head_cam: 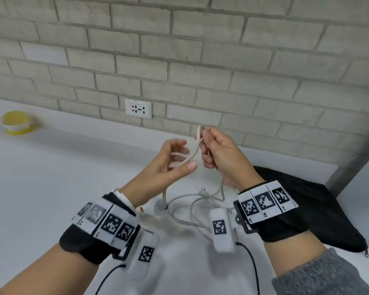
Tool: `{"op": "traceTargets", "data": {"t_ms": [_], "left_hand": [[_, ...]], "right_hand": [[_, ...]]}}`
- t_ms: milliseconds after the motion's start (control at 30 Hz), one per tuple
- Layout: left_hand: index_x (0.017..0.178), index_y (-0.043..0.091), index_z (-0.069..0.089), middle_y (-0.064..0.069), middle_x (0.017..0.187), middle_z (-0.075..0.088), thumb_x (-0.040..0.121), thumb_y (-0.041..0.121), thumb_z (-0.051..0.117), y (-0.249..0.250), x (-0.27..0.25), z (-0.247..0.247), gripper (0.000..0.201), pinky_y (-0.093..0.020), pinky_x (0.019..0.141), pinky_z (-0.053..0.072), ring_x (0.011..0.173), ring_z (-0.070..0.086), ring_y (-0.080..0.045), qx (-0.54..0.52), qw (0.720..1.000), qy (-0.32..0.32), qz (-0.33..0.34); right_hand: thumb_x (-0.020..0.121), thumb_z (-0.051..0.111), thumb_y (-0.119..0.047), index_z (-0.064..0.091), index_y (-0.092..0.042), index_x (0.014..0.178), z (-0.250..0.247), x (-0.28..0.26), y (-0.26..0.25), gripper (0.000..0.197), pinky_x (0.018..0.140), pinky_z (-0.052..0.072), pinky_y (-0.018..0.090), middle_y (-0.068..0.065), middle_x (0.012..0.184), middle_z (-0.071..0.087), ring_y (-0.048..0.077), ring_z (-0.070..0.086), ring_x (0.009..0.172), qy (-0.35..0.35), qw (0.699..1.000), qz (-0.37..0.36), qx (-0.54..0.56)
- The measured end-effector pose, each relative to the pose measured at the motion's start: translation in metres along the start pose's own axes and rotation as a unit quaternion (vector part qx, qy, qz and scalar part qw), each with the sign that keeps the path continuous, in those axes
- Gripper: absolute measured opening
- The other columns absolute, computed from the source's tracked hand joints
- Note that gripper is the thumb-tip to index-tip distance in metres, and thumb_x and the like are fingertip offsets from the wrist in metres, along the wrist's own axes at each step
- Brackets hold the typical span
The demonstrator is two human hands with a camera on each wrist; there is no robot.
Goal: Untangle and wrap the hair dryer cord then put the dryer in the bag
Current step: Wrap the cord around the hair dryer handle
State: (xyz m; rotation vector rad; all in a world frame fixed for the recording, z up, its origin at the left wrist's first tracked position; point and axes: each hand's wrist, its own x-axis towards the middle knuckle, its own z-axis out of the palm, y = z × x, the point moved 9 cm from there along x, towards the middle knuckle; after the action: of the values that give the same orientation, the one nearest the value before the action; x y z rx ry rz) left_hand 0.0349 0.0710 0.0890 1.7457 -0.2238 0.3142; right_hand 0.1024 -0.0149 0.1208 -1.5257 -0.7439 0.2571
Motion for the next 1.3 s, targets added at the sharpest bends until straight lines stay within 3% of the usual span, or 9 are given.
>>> {"op": "traceTargets", "data": {"t_ms": [100, 167, 300, 433, 767, 900, 1000, 1200, 1300], "left_hand": [[0.113, 0.027, 0.051, 0.004, 0.108, 0.066, 0.073, 0.048, 0.055, -0.038, -0.018, 0.039, 0.045, -0.018, 0.09, 0.047, 0.103, 0.062, -0.006, 0.035, 0.981, -0.172, -0.087], [0.099, 0.026, 0.061, -0.004, 0.095, 0.07, 0.076, 0.046, 0.059, -0.051, -0.024, 0.046, 0.031, -0.034, 0.09, 0.049, 0.095, 0.064, -0.021, 0.09, 0.969, -0.21, -0.097], [0.084, 0.02, 0.063, 0.005, 0.075, 0.068, 0.087, 0.037, 0.043, -0.047, -0.01, 0.02, 0.027, -0.03, 0.085, 0.044, 0.082, 0.06, -0.012, 0.099, 0.983, -0.138, -0.076], [0.075, 0.021, 0.062, 0.004, 0.062, 0.066, 0.089, 0.035, 0.038, -0.021, 0.011, -0.014, 0.031, -0.032, 0.076, 0.041, 0.075, 0.057, -0.024, 0.038, 0.998, -0.039, -0.028], [0.082, 0.008, 0.058, 0.0, 0.059, 0.066, 0.091, 0.029, 0.037, -0.011, 0.028, -0.012, 0.031, -0.025, 0.064, 0.052, 0.056, 0.064, -0.016, -0.184, 0.983, 0.002, -0.005], [0.089, 0.011, 0.062, 0.001, 0.099, 0.073, 0.089, 0.024, 0.039, -0.016, 0.028, 0.009, 0.026, -0.022, 0.067, 0.054, 0.075, 0.069, -0.015, -0.211, 0.977, -0.032, -0.004], [0.085, 0.011, 0.064, 0.007, 0.133, 0.055, 0.087, 0.023, 0.043, -0.018, 0.03, 0.009, 0.025, -0.027, 0.072, 0.056, 0.095, 0.065, -0.017, -0.201, 0.979, -0.027, 0.002], [0.083, 0.022, 0.068, 0.017, 0.14, 0.046, 0.088, 0.03, 0.043, -0.023, 0.033, -0.007, 0.027, -0.033, 0.105, 0.041, 0.123, 0.05, -0.014, -0.179, 0.984, 0.017, 0.01], [0.087, 0.023, 0.065, 0.022, 0.138, 0.045, 0.093, 0.033, 0.041, -0.021, 0.035, -0.022, 0.027, -0.026, 0.102, 0.033, 0.119, 0.05, -0.009, -0.133, 0.989, 0.053, 0.022]], "right_hand": [[0.098, 0.037, -0.018, 0.054, -0.023, 0.078, -0.021, 0.002, -0.01, 0.027, 0.042, 0.023, 0.018, -0.002, 0.061, 0.037, 0.007, 0.028, 0.046, 0.048, 0.998, -0.041, 0.0], [0.097, 0.04, -0.017, 0.055, -0.025, 0.077, -0.038, 0.004, -0.017, 0.027, 0.042, 0.025, 0.017, -0.003, 0.064, 0.04, 0.007, 0.028, 0.047, 0.101, 0.992, -0.072, -0.015], [0.096, 0.042, -0.016, 0.056, -0.029, 0.076, -0.078, 0.005, -0.02, 0.027, 0.046, 0.027, 0.02, -0.005, 0.069, 0.043, 0.007, 0.028, 0.051, 0.214, 0.971, -0.106, 0.02], [0.097, 0.039, -0.02, 0.056, -0.032, 0.082, -0.094, 0.006, -0.001, 0.025, 0.057, 0.03, 0.02, -0.024, 0.055, 0.049, 0.001, 0.035, 0.056, 0.252, 0.96, -0.116, -0.044], [0.095, 0.045, -0.017, 0.063, -0.017, 0.083, -0.042, -0.017, 0.099, 0.022, 0.039, 0.029, 0.013, 0.001, 0.055, 0.046, 0.005, 0.035, 0.038, -0.027, 0.974, 0.117, -0.192], [0.093, 0.05, -0.021, 0.069, -0.013, 0.087, -0.038, -0.021, 0.094, 0.021, 0.054, 0.033, 0.017, -0.005, 0.058, 0.05, 0.008, 0.039, 0.051, -0.042, 0.947, 0.097, -0.302], [0.092, 0.049, -0.024, 0.068, -0.019, 0.082, -0.032, -0.026, 0.091, 0.021, 0.052, 0.03, 0.019, -0.014, 0.046, 0.052, 0.002, 0.041, 0.046, -0.056, 0.926, 0.096, -0.36], [0.09, 0.053, -0.03, 0.065, -0.021, 0.084, -0.01, -0.042, 0.081, 0.016, 0.05, 0.032, 0.022, -0.006, 0.045, 0.046, 0.004, 0.04, 0.041, -0.113, 0.92, 0.066, -0.368], [0.093, 0.049, -0.028, 0.06, -0.012, 0.089, 0.006, -0.06, 0.093, 0.021, 0.051, 0.04, 0.014, -0.007, 0.051, 0.053, 0.0, 0.047, 0.041, -0.196, 0.915, 0.108, -0.336]]}}
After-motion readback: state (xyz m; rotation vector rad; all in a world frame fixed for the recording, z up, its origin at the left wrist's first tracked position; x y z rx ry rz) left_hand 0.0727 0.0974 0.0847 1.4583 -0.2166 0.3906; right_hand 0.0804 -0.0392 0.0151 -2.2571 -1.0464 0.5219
